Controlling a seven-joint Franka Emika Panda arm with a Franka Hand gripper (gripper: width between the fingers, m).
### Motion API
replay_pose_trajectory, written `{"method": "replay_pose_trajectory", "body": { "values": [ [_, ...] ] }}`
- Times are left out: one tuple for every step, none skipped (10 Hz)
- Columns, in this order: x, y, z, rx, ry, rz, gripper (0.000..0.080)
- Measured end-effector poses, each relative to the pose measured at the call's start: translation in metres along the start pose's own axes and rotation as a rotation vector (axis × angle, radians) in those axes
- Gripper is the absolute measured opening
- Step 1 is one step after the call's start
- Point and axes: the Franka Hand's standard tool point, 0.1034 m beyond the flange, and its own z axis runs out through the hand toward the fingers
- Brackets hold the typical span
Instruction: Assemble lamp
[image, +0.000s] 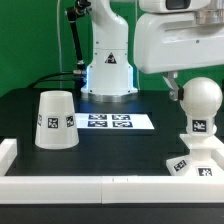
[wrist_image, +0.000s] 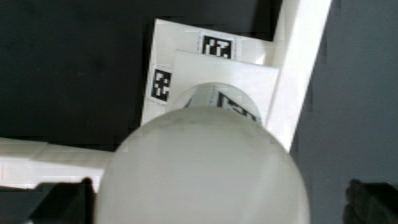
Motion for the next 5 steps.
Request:
{"method": "replay_pose_trajectory", "body": {
  "values": [
    [0.0003,0.0009,0.0014,0.0,-0.001,-0.001,0.0698],
    [0.0002,0.0027,0.0029,0.0,-0.003,-0.001,0.0698],
    [-0.0002,0.0042,0.004,0.001,-0.005,0.001,0.0698],
    [0.0007,0.0041,0.0048,-0.001,0.003,0.001,0.0698],
    [0.0018,0.0034,0.0055,-0.002,0.012,0.001,0.0698]
  ]
}}
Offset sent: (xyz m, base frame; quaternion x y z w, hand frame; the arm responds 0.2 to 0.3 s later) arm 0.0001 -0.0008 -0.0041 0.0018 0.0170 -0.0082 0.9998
